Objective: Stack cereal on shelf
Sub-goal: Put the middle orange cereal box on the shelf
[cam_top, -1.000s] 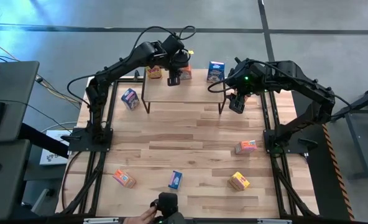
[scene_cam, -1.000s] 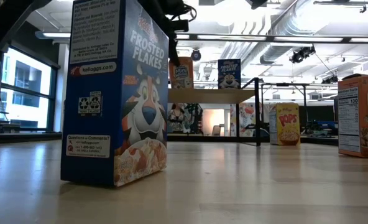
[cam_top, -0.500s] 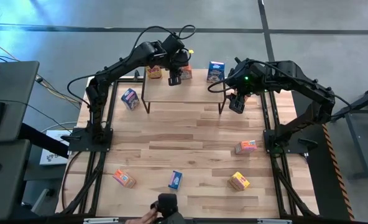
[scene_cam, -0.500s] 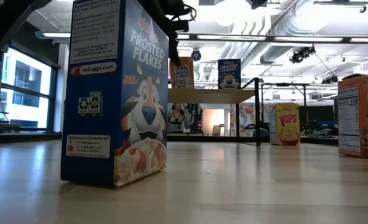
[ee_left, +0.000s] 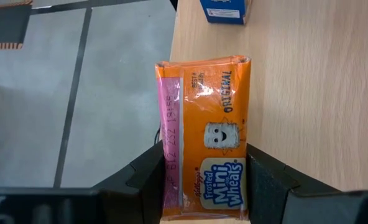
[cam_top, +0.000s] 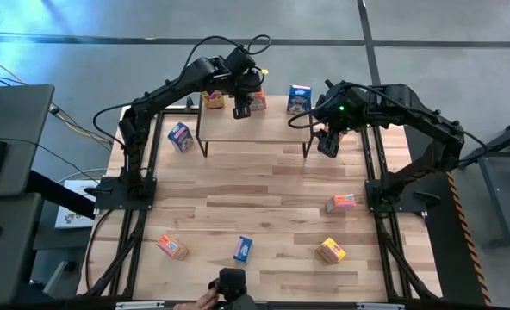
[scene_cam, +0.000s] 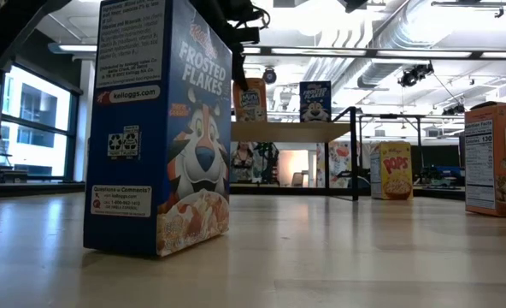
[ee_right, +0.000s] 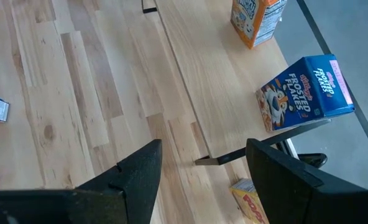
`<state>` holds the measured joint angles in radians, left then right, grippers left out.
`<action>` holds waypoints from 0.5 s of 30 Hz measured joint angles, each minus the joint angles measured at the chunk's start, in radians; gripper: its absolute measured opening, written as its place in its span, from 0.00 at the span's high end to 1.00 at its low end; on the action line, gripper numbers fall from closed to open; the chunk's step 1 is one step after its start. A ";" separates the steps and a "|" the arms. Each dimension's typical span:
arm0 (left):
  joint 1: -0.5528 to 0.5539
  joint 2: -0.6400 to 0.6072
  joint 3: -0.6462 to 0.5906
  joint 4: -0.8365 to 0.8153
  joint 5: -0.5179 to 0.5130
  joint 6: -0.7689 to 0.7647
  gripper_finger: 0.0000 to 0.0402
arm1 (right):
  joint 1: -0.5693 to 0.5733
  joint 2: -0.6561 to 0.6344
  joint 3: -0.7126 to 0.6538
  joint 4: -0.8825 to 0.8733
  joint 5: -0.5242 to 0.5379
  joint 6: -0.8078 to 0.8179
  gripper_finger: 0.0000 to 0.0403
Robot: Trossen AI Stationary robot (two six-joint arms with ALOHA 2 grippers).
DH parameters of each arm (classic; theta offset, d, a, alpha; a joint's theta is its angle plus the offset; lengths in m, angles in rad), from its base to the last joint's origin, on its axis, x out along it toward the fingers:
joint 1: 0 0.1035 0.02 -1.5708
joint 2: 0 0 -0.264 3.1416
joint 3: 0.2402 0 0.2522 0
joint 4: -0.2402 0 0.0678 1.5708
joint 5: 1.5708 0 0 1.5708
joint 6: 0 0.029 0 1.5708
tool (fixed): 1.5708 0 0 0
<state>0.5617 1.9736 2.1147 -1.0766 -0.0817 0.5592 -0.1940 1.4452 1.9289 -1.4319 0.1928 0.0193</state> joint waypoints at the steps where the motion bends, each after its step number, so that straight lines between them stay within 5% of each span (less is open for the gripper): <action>1: 0.000 0.000 0.000 -0.001 0.000 0.000 0.60 | 0.000 0.000 0.000 0.000 0.001 0.000 0.44; 15: -0.016 0.000 0.000 -0.005 -0.007 0.021 0.60 | 0.000 0.000 0.000 0.000 -0.005 0.000 0.44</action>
<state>0.5452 1.9736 2.1147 -1.0817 -0.0888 0.5801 -0.1939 1.4452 1.9289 -1.4319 0.1878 0.0189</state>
